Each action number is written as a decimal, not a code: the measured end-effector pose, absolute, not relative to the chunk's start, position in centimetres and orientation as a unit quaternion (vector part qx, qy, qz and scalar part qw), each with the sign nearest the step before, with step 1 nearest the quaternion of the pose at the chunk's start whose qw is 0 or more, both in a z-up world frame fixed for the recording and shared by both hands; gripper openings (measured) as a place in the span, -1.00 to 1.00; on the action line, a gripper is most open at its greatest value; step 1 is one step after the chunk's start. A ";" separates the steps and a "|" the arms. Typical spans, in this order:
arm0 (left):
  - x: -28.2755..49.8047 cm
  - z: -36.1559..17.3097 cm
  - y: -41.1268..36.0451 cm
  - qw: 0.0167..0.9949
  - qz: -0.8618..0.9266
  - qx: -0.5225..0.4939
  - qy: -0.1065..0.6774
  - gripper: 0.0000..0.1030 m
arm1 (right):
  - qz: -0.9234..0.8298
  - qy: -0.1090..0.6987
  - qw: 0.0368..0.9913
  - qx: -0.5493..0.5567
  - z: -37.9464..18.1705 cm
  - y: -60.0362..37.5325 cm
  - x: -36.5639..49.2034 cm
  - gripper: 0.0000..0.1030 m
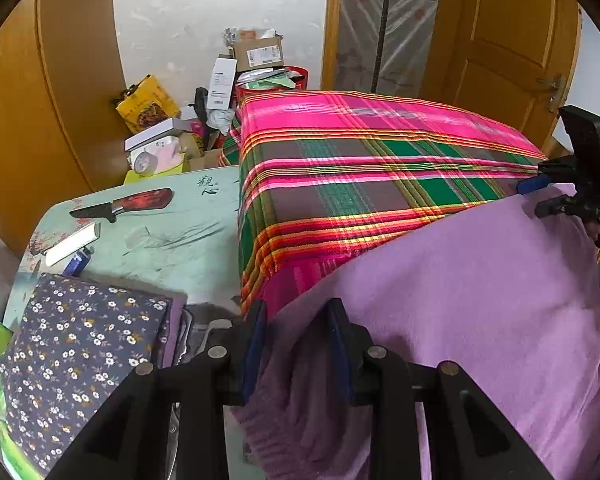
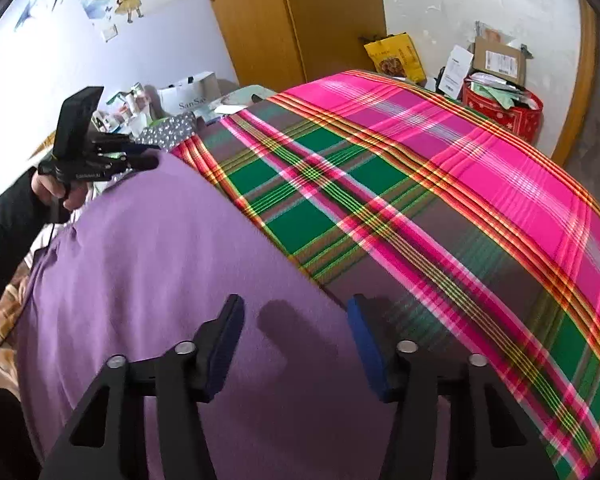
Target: Fold clothes
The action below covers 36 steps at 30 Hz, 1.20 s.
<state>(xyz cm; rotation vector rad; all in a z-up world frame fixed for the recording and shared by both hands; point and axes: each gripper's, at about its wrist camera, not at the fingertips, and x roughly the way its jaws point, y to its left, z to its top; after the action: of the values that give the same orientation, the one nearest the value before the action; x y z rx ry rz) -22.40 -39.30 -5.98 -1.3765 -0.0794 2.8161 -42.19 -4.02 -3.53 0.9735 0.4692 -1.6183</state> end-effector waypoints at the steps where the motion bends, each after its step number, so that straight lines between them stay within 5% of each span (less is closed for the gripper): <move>1: -22.5 -6.0 -39.3 0.005 0.898 -0.439 -0.025 -0.40 | -0.686 0.202 0.563 0.415 -3.6 -4.1 -42.3 -0.04; 10: -22.9 -5.9 -39.0 0.016 0.899 -0.438 -0.009 -0.48 | -0.671 0.242 0.571 0.406 -3.8 -5.4 -42.5 -0.05; 12: -22.9 -6.0 -38.9 0.021 0.899 -0.437 -0.010 -0.58 | -0.674 0.259 0.565 0.398 -3.9 -5.6 -42.4 -0.24; 14: -22.9 -6.0 -38.7 0.022 0.900 -0.435 -0.004 -0.63 | -0.668 0.256 0.570 0.405 -3.8 -5.6 -42.5 -0.81; 17: -22.8 -5.9 -38.2 0.021 0.900 -0.434 0.008 -0.82 | -0.666 0.263 0.574 0.397 -3.8 -5.5 -41.9 -0.92; 36: -19.2 -1.1 -36.2 -0.001 0.923 -0.382 0.035 -0.92 | -0.724 0.278 0.545 0.318 0.8 -3.6 -37.2 -0.94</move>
<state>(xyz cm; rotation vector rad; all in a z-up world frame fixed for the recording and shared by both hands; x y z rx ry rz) -19.19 -36.18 -1.07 -1.2018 0.1106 2.9019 -37.19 -3.59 0.78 0.7542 0.6584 -1.7183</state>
